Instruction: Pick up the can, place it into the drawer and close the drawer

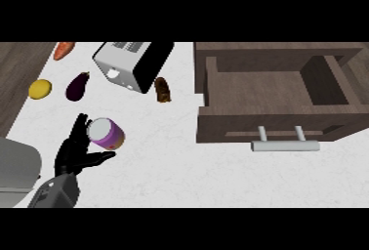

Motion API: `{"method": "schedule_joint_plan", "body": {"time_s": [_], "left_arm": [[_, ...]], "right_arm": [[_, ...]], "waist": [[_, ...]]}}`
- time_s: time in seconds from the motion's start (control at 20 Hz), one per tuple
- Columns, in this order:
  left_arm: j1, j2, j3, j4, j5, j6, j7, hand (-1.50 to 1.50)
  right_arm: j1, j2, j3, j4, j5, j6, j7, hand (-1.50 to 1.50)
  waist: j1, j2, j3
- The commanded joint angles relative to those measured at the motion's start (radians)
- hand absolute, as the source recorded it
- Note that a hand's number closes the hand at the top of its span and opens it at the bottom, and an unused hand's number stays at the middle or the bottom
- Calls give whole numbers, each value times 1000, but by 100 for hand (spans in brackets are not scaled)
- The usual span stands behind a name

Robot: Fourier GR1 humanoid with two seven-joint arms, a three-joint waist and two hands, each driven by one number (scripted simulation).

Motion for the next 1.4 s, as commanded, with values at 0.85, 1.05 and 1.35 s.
{"method": "schedule_joint_plan", "body": {"time_s": [0.85, 1.05, 1.35], "left_arm": [[-162, -25, -10, 170, 55, -187, -94, 150], [-190, -25, -27, 112, 62, -204, -72, 150], [-95, -136, -62, -140, 107, -63, 31, 150]], "right_arm": [[3, -3, -69, 1, -102, 36, 59, -150], [60, 25, 22, -41, -31, -1, 6, -150], [19, 12, -32, -119, -106, -43, 135, -150]], "waist": [[0, -2, 0], [0, -2, 1], [13, -6, 1]]}}
